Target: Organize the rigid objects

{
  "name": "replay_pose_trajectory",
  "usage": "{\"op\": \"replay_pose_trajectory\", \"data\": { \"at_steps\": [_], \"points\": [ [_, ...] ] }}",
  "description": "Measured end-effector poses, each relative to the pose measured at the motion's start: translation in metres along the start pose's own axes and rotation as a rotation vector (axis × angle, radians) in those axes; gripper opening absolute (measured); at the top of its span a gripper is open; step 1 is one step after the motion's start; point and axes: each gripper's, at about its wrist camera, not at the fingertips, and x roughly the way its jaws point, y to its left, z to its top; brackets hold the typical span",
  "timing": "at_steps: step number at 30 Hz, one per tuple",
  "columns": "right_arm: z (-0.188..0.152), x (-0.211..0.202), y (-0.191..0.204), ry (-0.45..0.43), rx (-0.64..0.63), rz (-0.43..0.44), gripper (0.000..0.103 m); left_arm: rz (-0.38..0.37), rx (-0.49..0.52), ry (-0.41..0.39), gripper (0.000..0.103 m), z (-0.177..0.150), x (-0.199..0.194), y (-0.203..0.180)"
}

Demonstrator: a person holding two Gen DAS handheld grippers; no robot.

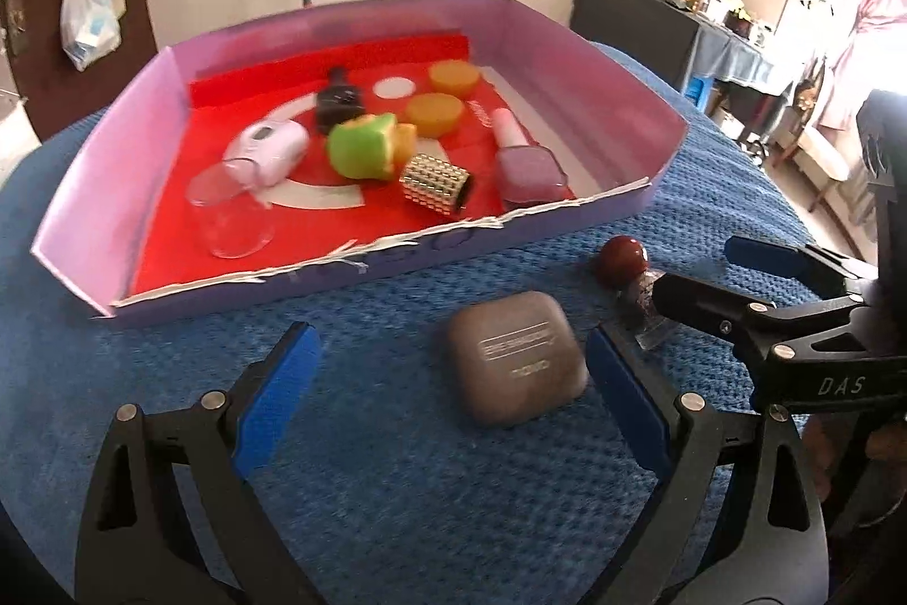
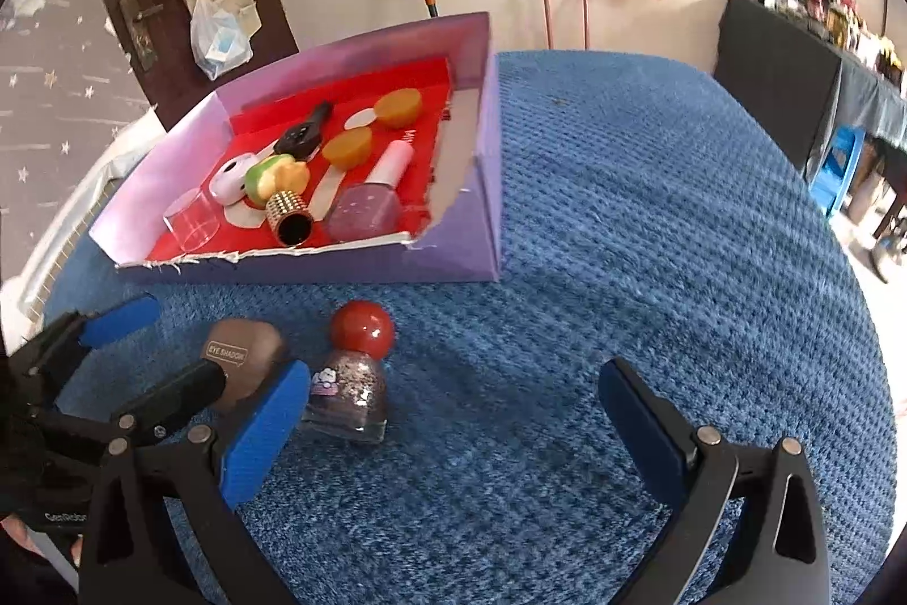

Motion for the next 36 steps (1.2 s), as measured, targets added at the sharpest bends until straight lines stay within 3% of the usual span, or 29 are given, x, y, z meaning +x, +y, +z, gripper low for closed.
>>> {"op": "replay_pose_trajectory", "data": {
  "at_steps": [8, 17, 24, 32, 36],
  "points": [
    [0.000, 0.003, -0.015, 0.007, 0.045, 0.055, 0.103, -0.085, -0.027, 0.078, 0.096, 0.002, 0.017, 0.001],
    [0.002, 0.005, -0.014, 0.008, 0.028, 0.073, 0.103, 0.003, 0.068, 0.064, 0.097, -0.003, 0.021, -0.008],
    [0.001, 0.003, -0.004, 0.001, 0.024, 0.092, 0.103, 0.074, 0.013, 0.048, 0.097, -0.005, 0.015, 0.023],
    [-0.002, 0.011, 0.020, 0.027, -0.054, 0.070, 0.103, 0.082, 0.079, 0.039, 0.095, -0.004, 0.009, 0.021],
    [-0.003, 0.012, 0.025, 0.030, -0.083, 0.053, 0.094, 0.054, 0.082, 0.041, 0.095, 0.000, 0.012, 0.021]
  ]
}}
